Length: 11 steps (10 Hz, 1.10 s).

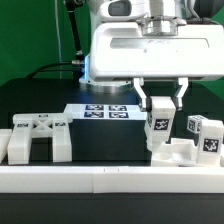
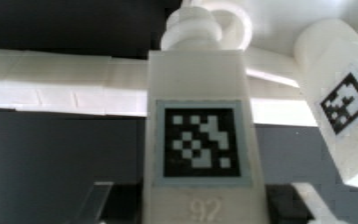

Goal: Assemble chair

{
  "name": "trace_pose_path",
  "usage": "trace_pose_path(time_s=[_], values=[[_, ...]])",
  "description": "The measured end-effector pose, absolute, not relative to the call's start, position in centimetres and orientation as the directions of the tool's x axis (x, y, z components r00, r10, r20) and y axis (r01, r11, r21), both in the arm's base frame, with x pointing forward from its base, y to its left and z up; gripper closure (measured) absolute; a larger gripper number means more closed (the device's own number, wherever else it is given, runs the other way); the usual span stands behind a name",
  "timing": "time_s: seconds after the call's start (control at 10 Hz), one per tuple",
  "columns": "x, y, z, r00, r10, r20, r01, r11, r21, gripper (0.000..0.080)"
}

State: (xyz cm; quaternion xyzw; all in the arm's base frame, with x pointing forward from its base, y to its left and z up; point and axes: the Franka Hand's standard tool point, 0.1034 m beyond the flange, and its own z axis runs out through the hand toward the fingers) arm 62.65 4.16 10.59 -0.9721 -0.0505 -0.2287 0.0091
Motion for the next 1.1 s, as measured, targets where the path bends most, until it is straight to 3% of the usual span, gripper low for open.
trace_pose_path(time_s=[0.2, 0.8, 1.0, 1.1], values=[[62.9, 3.8, 10.5, 0.896, 0.079, 0.438, 0.093, -0.996, -0.012, 0.0508], [63.0, 4.3, 10.3, 0.896, 0.083, 0.437, 0.100, -0.995, -0.015, 0.0508], [63.5, 5.2, 10.6, 0.910, 0.045, 0.413, 0.073, -0.996, -0.051, 0.0508], [63.8, 5.0, 10.8, 0.907, 0.044, 0.418, 0.072, -0.996, -0.050, 0.0508]])
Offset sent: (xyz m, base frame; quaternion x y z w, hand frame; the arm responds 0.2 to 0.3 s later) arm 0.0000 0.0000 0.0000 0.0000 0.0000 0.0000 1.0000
